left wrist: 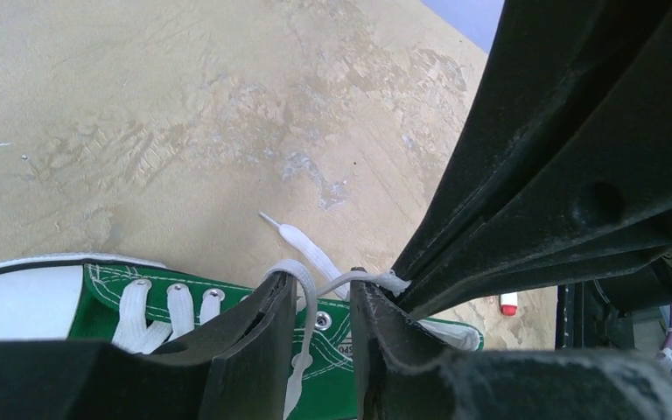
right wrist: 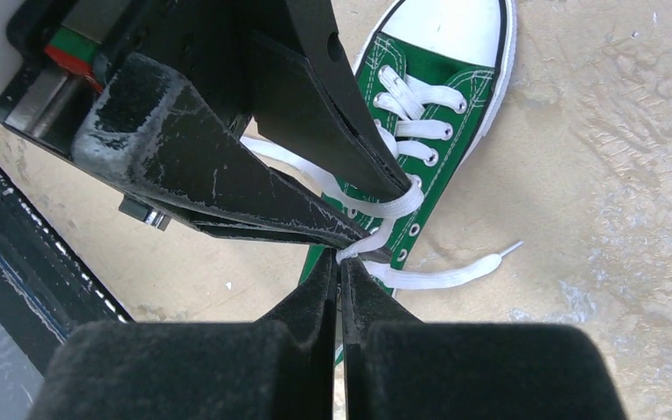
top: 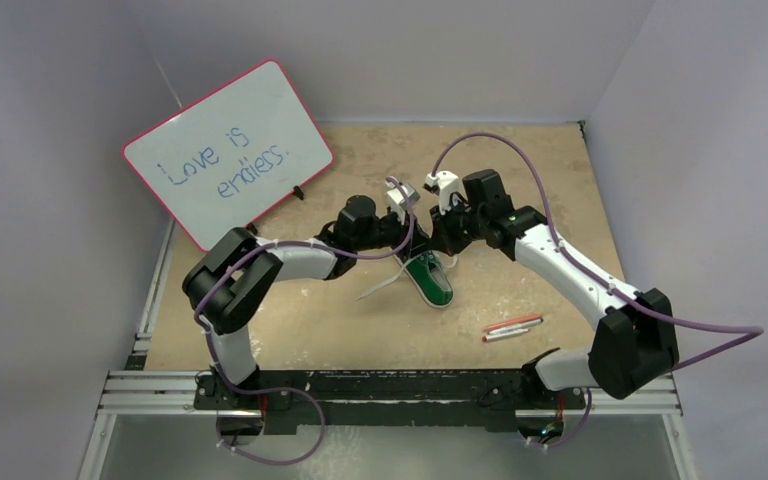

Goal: Tie the shoes

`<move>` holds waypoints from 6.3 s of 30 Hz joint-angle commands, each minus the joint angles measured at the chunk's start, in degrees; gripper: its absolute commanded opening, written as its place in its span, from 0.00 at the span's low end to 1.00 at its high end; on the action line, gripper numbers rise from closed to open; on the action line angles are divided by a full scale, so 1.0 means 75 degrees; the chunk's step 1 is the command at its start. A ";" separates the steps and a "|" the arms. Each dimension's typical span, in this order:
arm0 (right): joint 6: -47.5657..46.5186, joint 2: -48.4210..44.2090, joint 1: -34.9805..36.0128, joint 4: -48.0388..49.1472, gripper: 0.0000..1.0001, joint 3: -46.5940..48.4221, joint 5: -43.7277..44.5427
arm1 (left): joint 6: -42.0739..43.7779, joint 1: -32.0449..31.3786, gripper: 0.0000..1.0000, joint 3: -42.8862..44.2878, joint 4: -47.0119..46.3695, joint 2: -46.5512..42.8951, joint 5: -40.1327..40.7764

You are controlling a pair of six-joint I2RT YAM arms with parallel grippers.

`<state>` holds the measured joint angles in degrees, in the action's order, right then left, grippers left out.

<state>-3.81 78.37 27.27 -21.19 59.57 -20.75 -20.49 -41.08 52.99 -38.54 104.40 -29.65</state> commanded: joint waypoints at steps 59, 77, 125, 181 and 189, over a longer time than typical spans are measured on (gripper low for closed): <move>0.4187 0.2922 -0.2305 -0.0303 0.34 -0.0275 -0.0865 | -0.0481 -0.0060 0.00 0.0033 0.0295 -0.0394 0.0542; 0.4552 0.1917 -0.2528 0.0154 0.00 -0.0177 -0.0582 | 0.0590 -0.0160 0.00 -0.0403 0.0386 -0.0914 0.1161; 0.3186 0.0165 -0.2358 -0.1205 0.61 0.0368 -0.2575 | -0.0735 -0.1369 0.00 -0.0360 0.1552 -0.1530 0.2937; 0.7241 -0.0681 -0.0624 0.6386 0.36 -0.4411 -0.1495 | -0.5026 -0.0394 0.00 -0.0281 0.1083 -0.1193 0.1135; 0.7897 -0.1011 -0.0559 0.7459 0.27 -0.4876 -0.0808 | -0.5304 -0.0398 0.00 -0.0490 0.0597 -0.1160 0.1090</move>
<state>52.93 73.32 22.63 29.23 22.57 -31.51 -58.04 -44.01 49.74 -26.37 98.67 -20.40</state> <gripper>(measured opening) 0.280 0.010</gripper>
